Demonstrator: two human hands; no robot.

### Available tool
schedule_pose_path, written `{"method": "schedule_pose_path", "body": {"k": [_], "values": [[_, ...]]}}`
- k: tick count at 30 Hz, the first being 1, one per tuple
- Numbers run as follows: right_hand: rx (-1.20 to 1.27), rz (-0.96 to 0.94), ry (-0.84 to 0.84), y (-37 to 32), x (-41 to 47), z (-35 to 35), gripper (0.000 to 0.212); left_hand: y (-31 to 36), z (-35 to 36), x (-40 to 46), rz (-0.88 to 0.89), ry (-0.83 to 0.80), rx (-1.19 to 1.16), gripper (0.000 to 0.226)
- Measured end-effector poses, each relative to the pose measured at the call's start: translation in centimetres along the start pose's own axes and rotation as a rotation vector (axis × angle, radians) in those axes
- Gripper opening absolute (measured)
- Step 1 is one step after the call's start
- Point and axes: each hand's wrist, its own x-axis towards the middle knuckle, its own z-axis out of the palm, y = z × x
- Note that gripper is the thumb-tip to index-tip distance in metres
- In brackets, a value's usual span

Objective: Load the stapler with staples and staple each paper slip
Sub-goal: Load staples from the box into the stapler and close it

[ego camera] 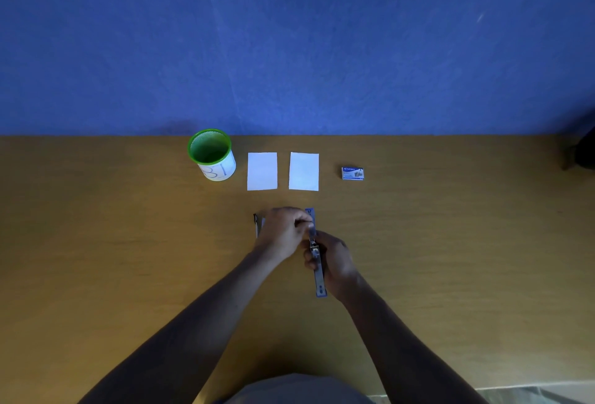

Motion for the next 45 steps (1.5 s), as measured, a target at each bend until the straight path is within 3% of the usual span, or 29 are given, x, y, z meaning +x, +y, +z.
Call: {"method": "schedule_pose_path", "body": {"k": [17,26,31,35,45], "values": [[-0.017,-0.031,-0.025,-0.2,-0.7,0.0,0.018,0.0,0.3,-0.8,0.061,-0.086,0.047,0.011],[-0.018,-0.018,-0.055,-0.8,-1.0,0.3,0.019,-0.5,0.5,-0.2,-0.179,-0.047,-0.169,0.011],[-0.025,-0.011,-0.072,-0.7,-1.3,0.3,0.020,-1.2,1.1,-0.1,-0.333,-0.046,-0.224,0.034],[-0.043,-0.016,-0.112,-0.5,-1.5,0.2,0.021,-1.4,1.3,-0.2,-0.316,0.055,-0.206,0.047],[-0.045,0.013,-0.092,-0.4,-1.4,-0.1,0.030,-1.0,1.1,0.4,-0.211,0.253,-0.206,0.008]]}}
